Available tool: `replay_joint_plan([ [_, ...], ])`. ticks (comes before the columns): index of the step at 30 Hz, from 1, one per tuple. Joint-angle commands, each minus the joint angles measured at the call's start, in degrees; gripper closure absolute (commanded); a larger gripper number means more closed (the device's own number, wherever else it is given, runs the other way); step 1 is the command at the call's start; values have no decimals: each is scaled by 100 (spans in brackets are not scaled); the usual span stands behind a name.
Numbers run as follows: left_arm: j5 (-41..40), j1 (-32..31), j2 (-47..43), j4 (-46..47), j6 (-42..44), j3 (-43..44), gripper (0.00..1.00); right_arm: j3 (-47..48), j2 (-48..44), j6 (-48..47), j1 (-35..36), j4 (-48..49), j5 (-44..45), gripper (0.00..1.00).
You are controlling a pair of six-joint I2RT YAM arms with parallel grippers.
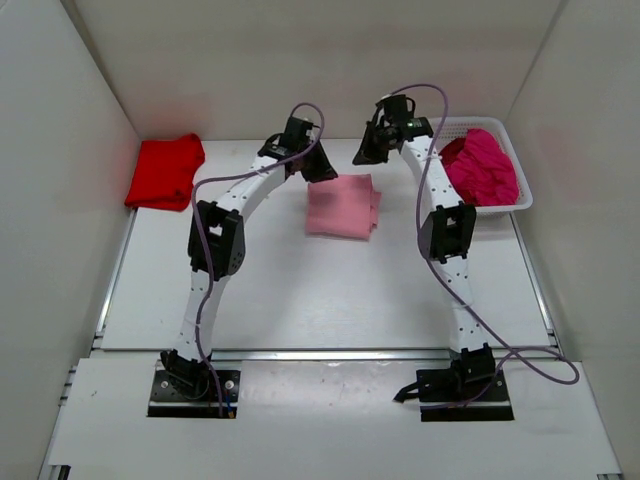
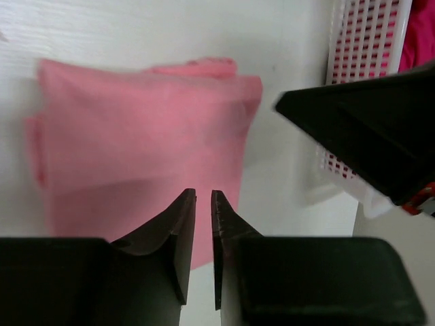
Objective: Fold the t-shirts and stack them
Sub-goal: Smooth out wrinkles on the folded tshirt
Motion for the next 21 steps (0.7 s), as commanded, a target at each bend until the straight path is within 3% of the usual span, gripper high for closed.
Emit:
replay_joint_plan([
  [1,392,-146,193,142,-108,159,73,180,154,-327,230,-686,55,100],
  [8,356,91,395,387,-248,-359,70,189,285,-424,187,-907,-57,100],
  [21,515,267,765,590,-310,-95,66,137,1076,-126,-306,-424,-392,100],
])
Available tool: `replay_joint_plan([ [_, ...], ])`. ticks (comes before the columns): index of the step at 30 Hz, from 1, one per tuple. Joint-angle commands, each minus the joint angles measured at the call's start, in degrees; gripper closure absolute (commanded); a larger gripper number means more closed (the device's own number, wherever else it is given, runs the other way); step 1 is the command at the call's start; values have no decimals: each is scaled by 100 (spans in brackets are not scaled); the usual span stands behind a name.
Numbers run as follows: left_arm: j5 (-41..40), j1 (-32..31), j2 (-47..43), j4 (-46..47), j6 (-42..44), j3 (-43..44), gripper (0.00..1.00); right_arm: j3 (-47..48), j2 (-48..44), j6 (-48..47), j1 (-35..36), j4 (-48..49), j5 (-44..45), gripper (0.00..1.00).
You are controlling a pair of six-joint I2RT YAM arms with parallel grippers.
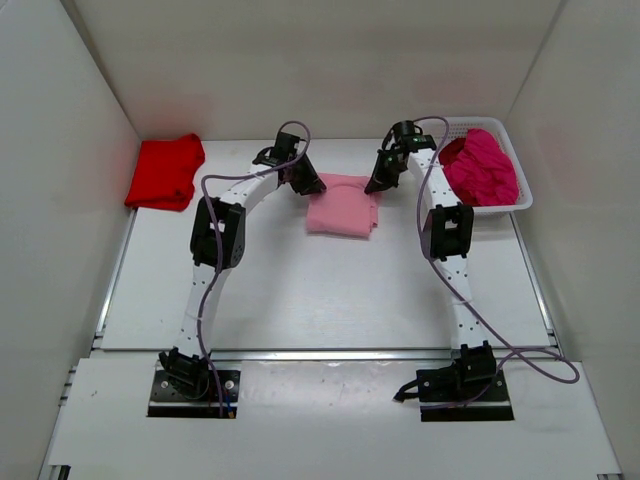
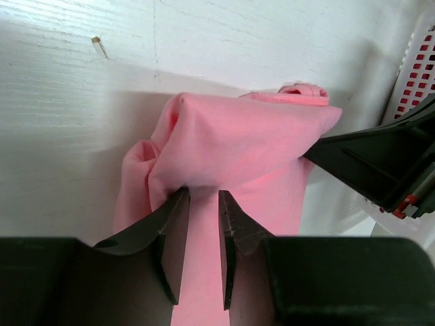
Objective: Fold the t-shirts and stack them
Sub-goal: Smooth out wrinkles on the folded tshirt
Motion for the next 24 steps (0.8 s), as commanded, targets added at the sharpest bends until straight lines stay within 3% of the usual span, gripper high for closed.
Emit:
replay_joint_plan([
  [1,117,-45,-86,157,-41,75,64,143,40,82,35,302,-71,100],
  [7,-40,-115,-1261,368,275,-610,60,152,-608,-49,35,223,122,100],
  [10,81,-151,-1807,535,371,-1513,62,134,-1056,-172,70,-66,184,100],
  [13,494,-265,-2010,562,433,-2034,76,152,-1443,-357,157,-644,332,100],
  [15,486,-274,-2046,597,486,-2603,96,100,-1680,-471,315,-1015,639,100],
  [16,547,-248,-2072,641,469,-2815,99,125,-1969,-454,333,-1182,762,100],
  [19,575,-239,-1967,573,573,-2836,100,-163,-2865,-401,482,-1297,1420,100],
  [24,548,-116,-1861,517,610,-2983,98,-1270,-4668,-436,360,-1131,1485,100],
])
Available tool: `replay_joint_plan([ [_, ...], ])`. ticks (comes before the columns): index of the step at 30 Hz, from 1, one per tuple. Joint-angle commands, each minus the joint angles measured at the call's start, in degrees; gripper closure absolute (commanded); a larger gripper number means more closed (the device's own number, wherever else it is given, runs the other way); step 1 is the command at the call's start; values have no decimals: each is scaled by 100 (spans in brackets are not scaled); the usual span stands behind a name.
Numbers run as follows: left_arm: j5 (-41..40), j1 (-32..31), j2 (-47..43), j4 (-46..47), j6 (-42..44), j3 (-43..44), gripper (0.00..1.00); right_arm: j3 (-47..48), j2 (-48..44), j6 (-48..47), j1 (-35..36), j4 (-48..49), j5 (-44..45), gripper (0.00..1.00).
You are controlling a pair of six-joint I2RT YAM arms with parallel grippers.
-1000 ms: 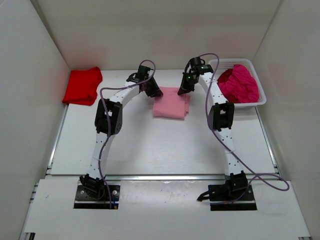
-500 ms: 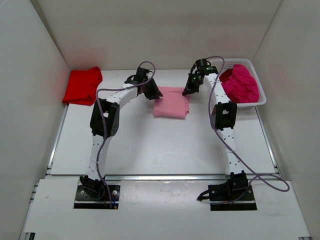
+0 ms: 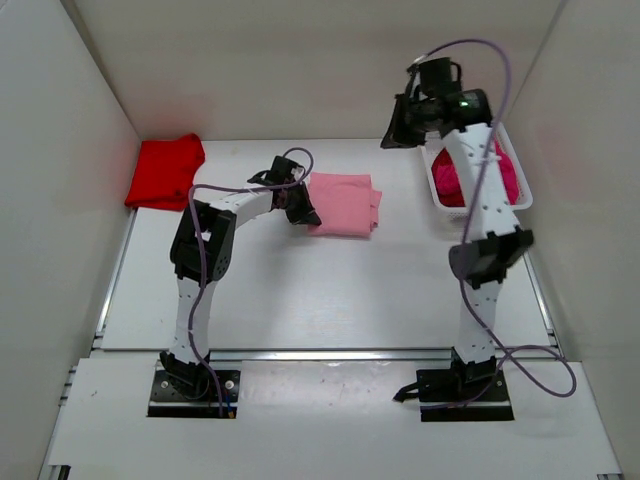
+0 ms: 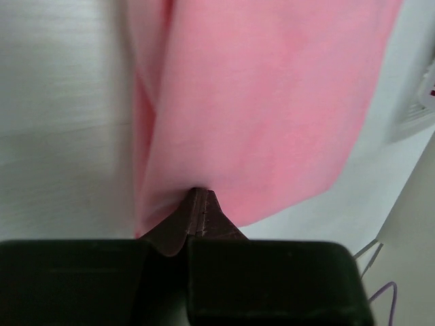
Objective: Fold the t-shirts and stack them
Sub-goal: Smooth out wrinkles on the folded tshirt
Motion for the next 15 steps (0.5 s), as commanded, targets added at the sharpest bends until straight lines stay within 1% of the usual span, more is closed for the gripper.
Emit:
replay_joint_plan([
  [1,130,144,-230,196,74,-241,99,-665,-1505,-137,-223,-5,178,100],
  [2,131,171,-231,206,-5,-337,98,-1173,-1936,-129,-276,178,-163,100],
  [3,148,171,-266,293,3,-373,98,-1439,-2263,-181,-355,380,-514,100],
  [4,166,180,-283,277,-5,-443,99,-2216,-2449,-190,-365,539,-1066,100],
  [5,201,180,-292,346,-5,-452,98,-3312,-2929,-190,-147,1445,-1158,100],
  [6,227,171,-284,347,-5,-487,98,-4036,-3491,-103,116,1994,-1246,99],
  [7,201,171,-344,408,-14,-566,98,-5331,-3766,20,162,2922,-1308,100],
  [8,218,197,-397,487,-40,-671,98,-6179,-4300,334,119,3305,-1526,100],
  [9,245,206,-433,574,-93,-742,98,-6797,-4775,546,-108,3962,-1641,100],
  [10,227,223,-450,671,-137,-829,97,-7108,-5041,748,-275,4621,-1704,99],
  [11,279,232,-511,742,-216,-900,98,-7702,-5444,777,-503,4932,-1704,95],
  [12,280,224,-529,742,-260,-918,98,-8213,-5552,829,-784,5535,-1861,90],
  [13,245,206,-530,742,-252,-892,97,-8409,-5266,882,-1013,5881,-2228,90],
  [14,236,163,-556,708,-173,-866,97,-8516,-4976,882,-1067,5945,-2493,93],
  [15,219,136,-582,699,-199,-848,96,-8456,-4399,813,-998,5989,-2600,96],
])
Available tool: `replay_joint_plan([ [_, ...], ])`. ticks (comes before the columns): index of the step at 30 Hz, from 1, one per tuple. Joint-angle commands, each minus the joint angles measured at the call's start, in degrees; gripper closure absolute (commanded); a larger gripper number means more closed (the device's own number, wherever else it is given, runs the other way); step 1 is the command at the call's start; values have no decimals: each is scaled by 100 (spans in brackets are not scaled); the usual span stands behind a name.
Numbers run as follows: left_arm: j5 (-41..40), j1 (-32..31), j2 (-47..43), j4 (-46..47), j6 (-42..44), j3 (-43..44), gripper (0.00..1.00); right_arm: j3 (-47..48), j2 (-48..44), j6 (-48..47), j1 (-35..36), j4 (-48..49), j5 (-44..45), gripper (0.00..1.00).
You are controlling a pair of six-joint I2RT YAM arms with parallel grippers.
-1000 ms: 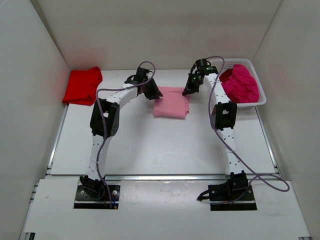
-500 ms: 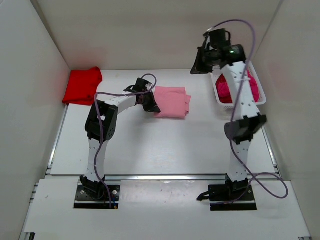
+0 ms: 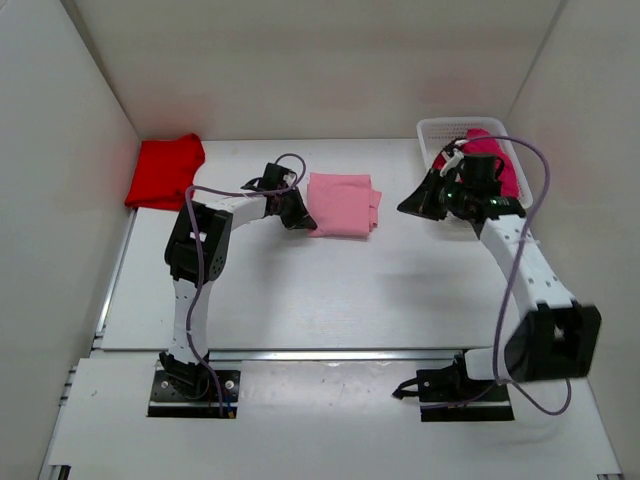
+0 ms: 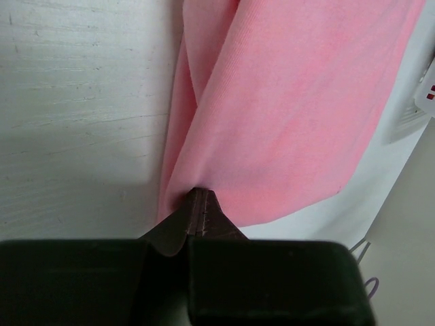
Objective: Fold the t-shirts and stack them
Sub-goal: Smooth out wrinkles on the folded tshirt
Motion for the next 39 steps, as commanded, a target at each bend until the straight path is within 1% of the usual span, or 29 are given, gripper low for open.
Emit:
replay_joint_plan([
  [1,-31,-48,-432,47,4,-61,97,-63,1263,231,-54,1893,-854,97],
  [5,-93,-66,-502,-76,49,0,96,333,2374,257,430,2430,-628,100],
  [7,-136,-65,-537,-103,40,-17,96,325,2875,336,588,2736,-688,100],
  [11,-268,-109,-493,-252,127,36,96,62,3263,520,790,3317,-407,100],
  [13,-329,-153,-458,-313,171,62,96,-113,3404,608,852,3546,-48,100],
  [16,-382,-145,-449,-383,198,53,96,-386,3553,1091,783,4362,111,100],
  [17,-417,-162,-493,-375,207,27,96,-474,3580,1283,782,4399,155,100],
  [19,-453,-162,-476,-357,233,-26,97,-545,3668,1425,756,4531,531,100],
  [20,-453,-153,-476,-375,216,-43,97,-545,3738,1426,765,4436,768,100],
  [25,-488,-127,-546,-419,216,-140,97,-589,3818,1312,861,3891,1419,100],
  [26,-470,-83,-555,-393,198,-149,96,-624,3809,1294,879,3864,1482,100],
  [27,-444,-83,-616,-358,198,-166,96,-625,3800,1329,888,3898,1413,100],
  [28,-400,-92,-642,-366,189,-175,94,-642,3765,1364,888,3994,1247,100],
  [30,-356,-39,-826,-401,224,-88,87,-599,3581,1426,940,4030,1219,96],
  [32,-434,22,-967,-480,285,9,71,-310,3441,1321,993,3891,1175,91],
  [33,-505,66,-1072,-550,373,96,66,-82,3414,1225,1028,3672,1236,88],
  [34,-566,84,-1134,-612,417,132,57,33,3300,1093,1089,3461,1271,85],
  [35,-654,154,-1222,-691,496,167,42,217,3212,1031,1099,3355,1289,81],
  [36,-759,207,-1310,-744,584,246,32,315,3089,987,1125,3249,1289,76],
  [37,-821,242,-1319,-866,611,273,18,359,2940,952,1143,3135,1281,73],
  [39,-952,312,-1302,-972,873,474,7,421,2686,891,1195,2976,1254,64],
])
